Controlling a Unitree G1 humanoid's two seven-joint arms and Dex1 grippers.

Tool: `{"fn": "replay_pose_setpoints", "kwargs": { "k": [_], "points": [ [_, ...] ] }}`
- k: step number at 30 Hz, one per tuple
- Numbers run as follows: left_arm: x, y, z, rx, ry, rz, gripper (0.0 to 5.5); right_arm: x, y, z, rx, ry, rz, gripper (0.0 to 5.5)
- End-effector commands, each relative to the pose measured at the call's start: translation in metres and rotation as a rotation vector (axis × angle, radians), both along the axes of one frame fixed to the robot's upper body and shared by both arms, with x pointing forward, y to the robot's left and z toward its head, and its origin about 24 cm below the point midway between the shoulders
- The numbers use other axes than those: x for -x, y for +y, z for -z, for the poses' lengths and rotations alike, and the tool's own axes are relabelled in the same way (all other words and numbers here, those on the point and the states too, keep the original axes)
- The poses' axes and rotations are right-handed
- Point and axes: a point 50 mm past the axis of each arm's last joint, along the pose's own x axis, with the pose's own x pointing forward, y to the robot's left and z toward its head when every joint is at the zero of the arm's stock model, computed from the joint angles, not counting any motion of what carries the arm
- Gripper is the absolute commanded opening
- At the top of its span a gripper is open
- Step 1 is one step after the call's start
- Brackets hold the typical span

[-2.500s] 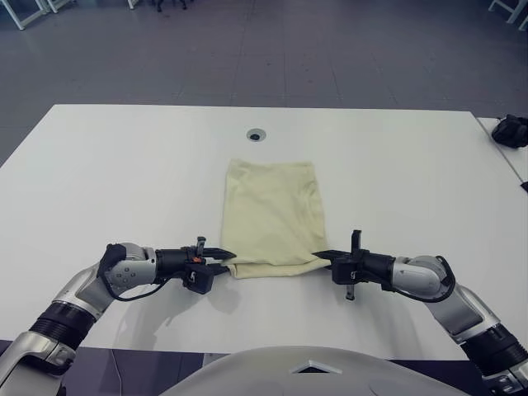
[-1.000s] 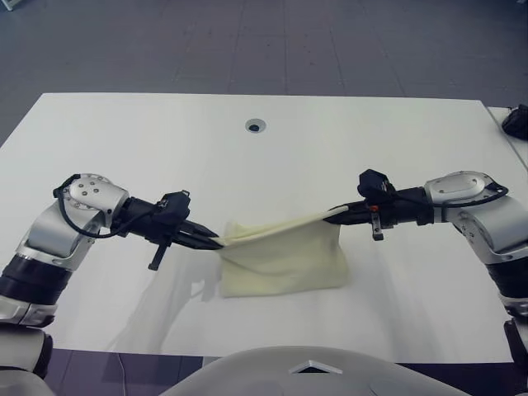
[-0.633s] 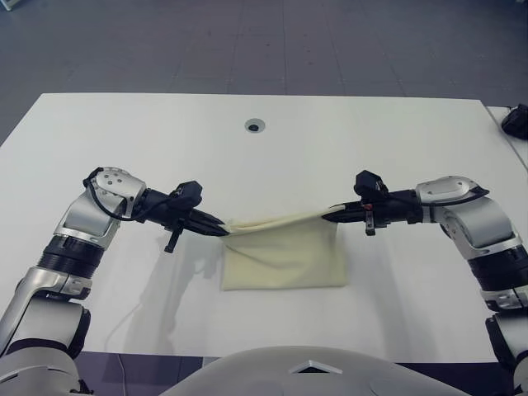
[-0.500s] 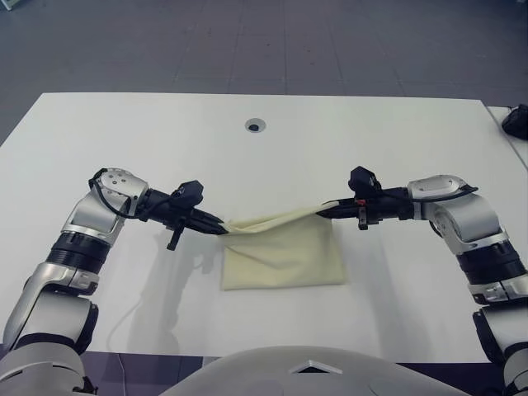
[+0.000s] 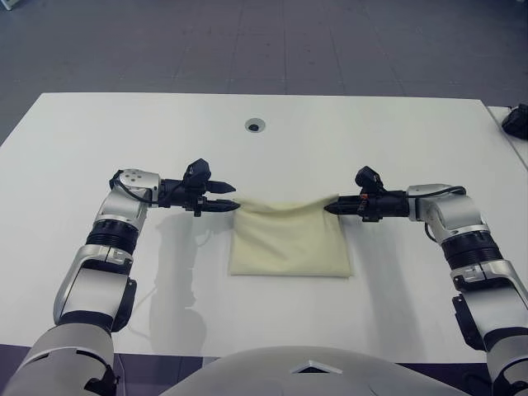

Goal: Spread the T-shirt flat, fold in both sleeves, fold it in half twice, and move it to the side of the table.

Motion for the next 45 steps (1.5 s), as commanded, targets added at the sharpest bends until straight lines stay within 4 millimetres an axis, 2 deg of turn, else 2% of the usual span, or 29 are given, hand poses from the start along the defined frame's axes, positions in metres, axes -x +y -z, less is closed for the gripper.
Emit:
{"fn": "replay_pose_setpoints", "kwargs": {
  "k": [1,4,6,9,11,14,16,20,22,25,31,36,39,45],
  "points": [
    [-0.009,0.000,0.002,-0.029,-0.104,-0.108,3.65,-0.014,-0.010,-0.009,-0.066,-0.007,0.179,1.83],
    [-0.013,0.002,-0.001,-0.012,-0.173,-0.188,4.13,-0.018,-0.015,-0.017,-0.088,-0.055,0.254,2.28],
    [-0.017,0.004,-0.009,-0.006,-0.239,-0.242,4.46,-0.016,-0.007,-0.027,-0.127,-0.095,0.233,2.60],
    [-0.017,0.005,-0.027,0.031,-0.328,-0.281,5.02,0.005,0.029,-0.035,-0.193,-0.102,0.055,2.15],
    [-0.013,-0.005,-0.036,0.066,-0.358,-0.241,5.30,0.023,0.053,-0.036,-0.231,-0.065,-0.076,1.87],
    [-0.006,-0.024,-0.046,0.111,-0.354,-0.155,5.40,0.035,0.076,-0.036,-0.263,-0.014,-0.167,1.35],
    [0.000,-0.034,-0.045,0.098,-0.339,-0.101,5.40,0.037,0.088,-0.031,-0.256,0.019,-0.197,1.01],
    [-0.001,-0.055,-0.022,0.021,-0.327,-0.075,5.40,0.039,0.106,-0.017,-0.236,0.096,-0.243,0.38],
    [-0.002,-0.063,-0.011,-0.007,-0.323,-0.070,5.40,0.041,0.109,-0.012,-0.228,0.128,-0.276,0.08],
    [-0.003,-0.069,0.003,-0.025,-0.303,-0.073,5.40,0.045,0.112,-0.009,-0.241,0.177,-0.322,0.03],
    [-0.012,-0.058,0.016,-0.109,-0.324,-0.147,5.40,0.042,0.109,0.006,-0.197,0.239,-0.296,0.03],
    [-0.012,-0.056,0.021,-0.103,-0.314,-0.158,5.40,0.039,0.105,0.019,-0.160,0.290,-0.256,0.03],
    [-0.012,-0.048,0.024,-0.110,-0.309,-0.190,5.40,0.039,0.102,0.025,-0.137,0.307,-0.241,0.03],
    [-0.025,-0.026,0.010,-0.086,-0.327,-0.316,5.40,0.037,0.098,0.030,-0.131,0.323,-0.223,0.03]
  ]
}}
